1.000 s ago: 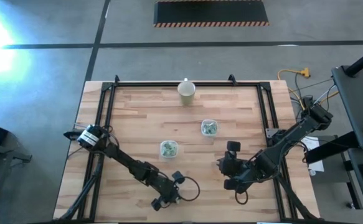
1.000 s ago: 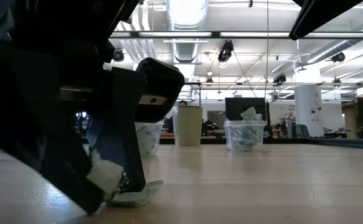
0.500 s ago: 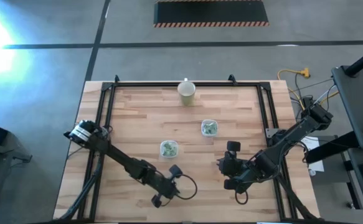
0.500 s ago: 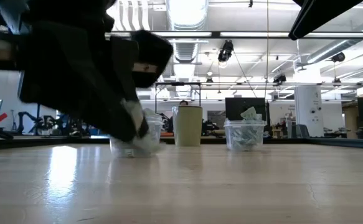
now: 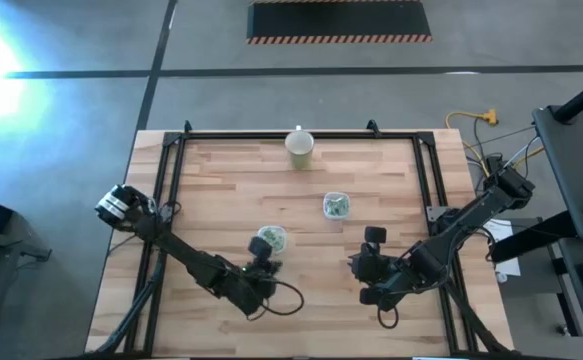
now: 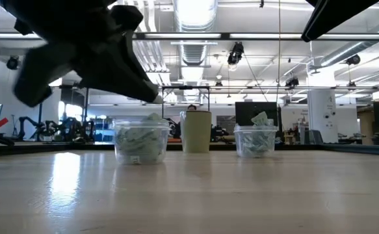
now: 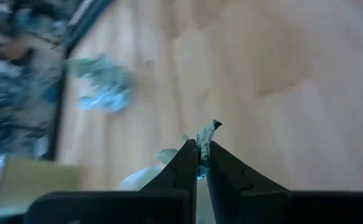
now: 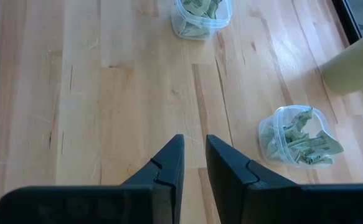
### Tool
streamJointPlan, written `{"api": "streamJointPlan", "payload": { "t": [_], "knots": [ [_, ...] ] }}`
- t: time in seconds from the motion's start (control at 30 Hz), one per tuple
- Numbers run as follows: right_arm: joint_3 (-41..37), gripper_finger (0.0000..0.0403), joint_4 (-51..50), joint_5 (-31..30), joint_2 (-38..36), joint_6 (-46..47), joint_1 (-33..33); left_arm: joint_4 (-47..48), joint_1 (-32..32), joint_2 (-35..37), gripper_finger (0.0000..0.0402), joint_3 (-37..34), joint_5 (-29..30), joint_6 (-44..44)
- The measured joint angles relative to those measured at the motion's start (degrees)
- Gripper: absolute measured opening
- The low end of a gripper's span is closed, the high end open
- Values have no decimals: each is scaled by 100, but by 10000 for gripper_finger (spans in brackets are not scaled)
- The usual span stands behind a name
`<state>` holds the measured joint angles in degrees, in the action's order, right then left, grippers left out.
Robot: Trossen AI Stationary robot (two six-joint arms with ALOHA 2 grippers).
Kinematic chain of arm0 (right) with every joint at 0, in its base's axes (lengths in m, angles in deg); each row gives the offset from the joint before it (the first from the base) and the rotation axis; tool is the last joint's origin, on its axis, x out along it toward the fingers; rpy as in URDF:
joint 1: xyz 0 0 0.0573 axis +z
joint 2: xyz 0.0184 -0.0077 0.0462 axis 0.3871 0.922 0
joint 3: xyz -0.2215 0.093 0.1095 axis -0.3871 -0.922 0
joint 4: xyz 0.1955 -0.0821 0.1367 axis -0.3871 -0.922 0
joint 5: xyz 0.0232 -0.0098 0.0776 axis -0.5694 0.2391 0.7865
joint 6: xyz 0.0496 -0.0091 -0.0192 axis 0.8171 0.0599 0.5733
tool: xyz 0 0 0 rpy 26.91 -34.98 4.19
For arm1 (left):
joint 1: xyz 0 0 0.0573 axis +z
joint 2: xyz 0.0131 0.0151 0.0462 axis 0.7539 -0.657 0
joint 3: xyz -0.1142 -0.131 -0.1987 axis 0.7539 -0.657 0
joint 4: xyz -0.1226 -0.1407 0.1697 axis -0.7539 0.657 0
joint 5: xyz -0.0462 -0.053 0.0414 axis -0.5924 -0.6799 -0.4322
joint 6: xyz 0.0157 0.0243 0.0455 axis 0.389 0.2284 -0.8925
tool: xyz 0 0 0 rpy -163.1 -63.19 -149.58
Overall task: Pick and place Stevia / Truvia into bins
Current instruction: Put the green stevia packet into the left transparent container
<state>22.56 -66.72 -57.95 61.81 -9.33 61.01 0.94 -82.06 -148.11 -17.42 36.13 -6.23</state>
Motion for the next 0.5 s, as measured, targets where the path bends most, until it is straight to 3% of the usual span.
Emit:
{"api": "streamJointPlan", "payload": {
  "t": [0.23,0.5],
  "knots": [
    [0,56,2,0,2,0,0,150,22,2,6,-7,867,15],
    [0,56,4,0,1,0,0,1305,214,2,6,-7,1062,773]
  ]
}}
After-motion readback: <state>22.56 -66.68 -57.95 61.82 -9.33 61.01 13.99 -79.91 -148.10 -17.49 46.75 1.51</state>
